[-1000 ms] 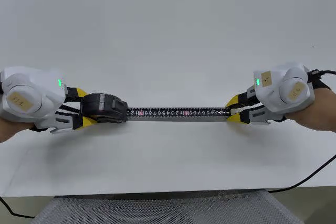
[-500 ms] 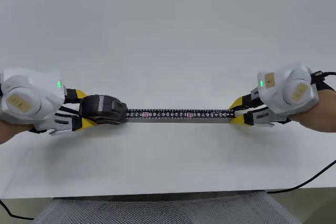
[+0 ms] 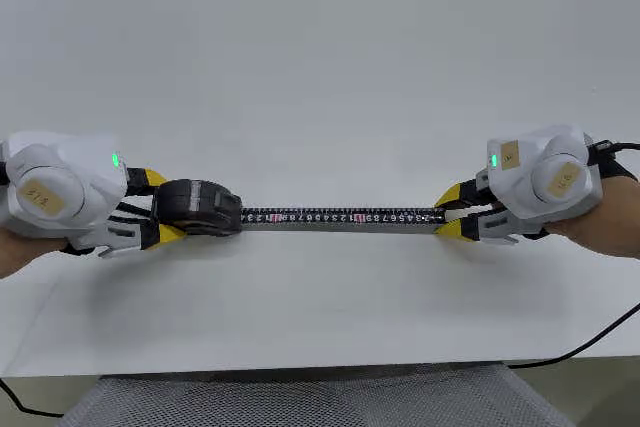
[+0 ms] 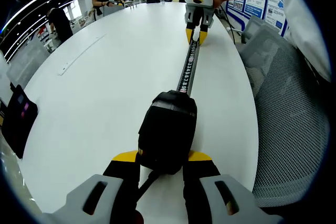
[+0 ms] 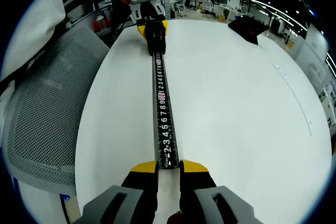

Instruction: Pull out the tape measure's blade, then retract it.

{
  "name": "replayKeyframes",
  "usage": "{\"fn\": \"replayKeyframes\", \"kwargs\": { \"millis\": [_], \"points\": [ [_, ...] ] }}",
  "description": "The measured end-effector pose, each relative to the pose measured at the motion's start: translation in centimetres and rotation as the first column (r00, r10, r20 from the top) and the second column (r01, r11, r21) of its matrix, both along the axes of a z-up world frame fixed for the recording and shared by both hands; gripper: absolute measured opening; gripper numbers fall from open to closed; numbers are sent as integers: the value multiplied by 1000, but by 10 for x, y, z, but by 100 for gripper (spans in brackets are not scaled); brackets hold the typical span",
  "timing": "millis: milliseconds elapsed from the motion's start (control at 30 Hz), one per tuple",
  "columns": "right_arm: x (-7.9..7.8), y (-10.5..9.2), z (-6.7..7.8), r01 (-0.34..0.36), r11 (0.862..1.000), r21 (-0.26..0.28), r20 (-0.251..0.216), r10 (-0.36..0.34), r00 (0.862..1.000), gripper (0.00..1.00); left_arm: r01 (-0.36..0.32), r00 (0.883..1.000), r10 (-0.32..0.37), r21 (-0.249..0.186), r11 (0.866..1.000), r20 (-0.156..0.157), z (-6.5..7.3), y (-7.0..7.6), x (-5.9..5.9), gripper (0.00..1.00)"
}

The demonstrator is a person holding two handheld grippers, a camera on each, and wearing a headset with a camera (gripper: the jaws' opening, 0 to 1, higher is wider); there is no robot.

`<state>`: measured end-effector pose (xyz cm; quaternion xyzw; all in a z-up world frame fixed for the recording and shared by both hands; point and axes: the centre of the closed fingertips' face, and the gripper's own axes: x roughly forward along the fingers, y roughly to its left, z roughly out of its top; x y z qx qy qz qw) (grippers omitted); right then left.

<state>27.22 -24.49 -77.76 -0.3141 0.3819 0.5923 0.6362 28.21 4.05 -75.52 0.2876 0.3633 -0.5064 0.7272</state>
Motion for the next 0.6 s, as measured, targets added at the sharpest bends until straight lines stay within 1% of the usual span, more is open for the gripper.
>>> {"fn": "replayKeyframes", "kwargs": {
  "millis": [167, 267, 367, 600],
  "points": [
    [0, 1, 0, 2, 1000, 1, 0, -2, 1000, 12, -4, 1000, 4, 0, 1000, 2, 0, 0, 0, 27],
    [0, 2, 1, 12, 1000, 3, -9, -12, 1000, 13, -5, 1000, 5, -1, 1000, 3, 1, 0, 0, 27],
    [-2, 4, 1, 19, 1000, 9, -26, -19, 999, 16, -8, 1000, 8, 1, 1000, 1, 0, 0, 0, 27],
    [-3, 4, 1, 22, 1000, 9, -29, -22, 999, 17, -10, 1000, 10, 3, 1000, -3, 0, -1, 1, 29]
  ]
}}
